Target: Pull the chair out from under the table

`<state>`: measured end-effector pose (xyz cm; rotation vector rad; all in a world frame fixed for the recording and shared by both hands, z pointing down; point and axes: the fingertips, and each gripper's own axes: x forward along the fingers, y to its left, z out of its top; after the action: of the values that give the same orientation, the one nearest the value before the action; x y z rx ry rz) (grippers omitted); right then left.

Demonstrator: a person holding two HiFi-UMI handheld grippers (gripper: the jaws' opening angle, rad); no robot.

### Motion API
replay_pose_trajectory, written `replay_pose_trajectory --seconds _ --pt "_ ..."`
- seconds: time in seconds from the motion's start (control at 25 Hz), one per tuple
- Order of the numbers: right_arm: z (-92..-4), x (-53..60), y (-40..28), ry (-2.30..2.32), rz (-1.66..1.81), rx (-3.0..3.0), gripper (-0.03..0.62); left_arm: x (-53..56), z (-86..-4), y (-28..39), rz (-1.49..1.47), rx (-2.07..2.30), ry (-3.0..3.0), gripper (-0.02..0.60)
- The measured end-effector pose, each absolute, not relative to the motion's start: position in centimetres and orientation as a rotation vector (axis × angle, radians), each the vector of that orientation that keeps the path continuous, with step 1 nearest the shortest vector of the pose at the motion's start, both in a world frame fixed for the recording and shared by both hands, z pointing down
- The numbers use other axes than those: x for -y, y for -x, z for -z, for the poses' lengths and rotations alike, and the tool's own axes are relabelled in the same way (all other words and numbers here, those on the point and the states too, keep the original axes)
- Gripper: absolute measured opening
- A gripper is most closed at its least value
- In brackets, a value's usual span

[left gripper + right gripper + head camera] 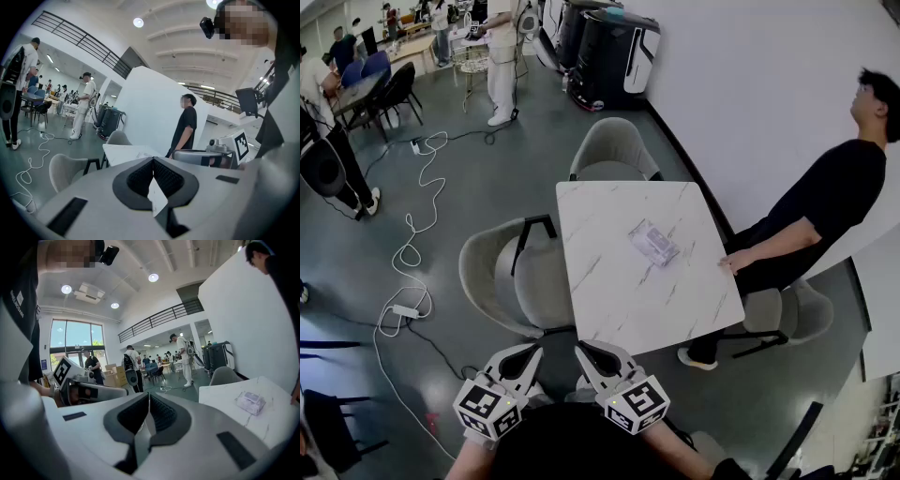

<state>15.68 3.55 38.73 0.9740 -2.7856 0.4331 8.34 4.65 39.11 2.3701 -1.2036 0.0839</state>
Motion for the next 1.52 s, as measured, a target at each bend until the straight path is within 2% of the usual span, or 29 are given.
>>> replay_pose_trajectory --seconds 1.2,1.52 --pt "-40.2 1.0 -24.0 -0.910 -0.491 2.835 0.020 -1.1 -39.7 -15.4 -0.174 1.346 -2.329 0.005" --pt "-41.0 1.9 -23.5 -0.859 -0.525 2.844 0.020 -0.4 -40.1 -14.6 -0.189 1.418 -2.289 0.005"
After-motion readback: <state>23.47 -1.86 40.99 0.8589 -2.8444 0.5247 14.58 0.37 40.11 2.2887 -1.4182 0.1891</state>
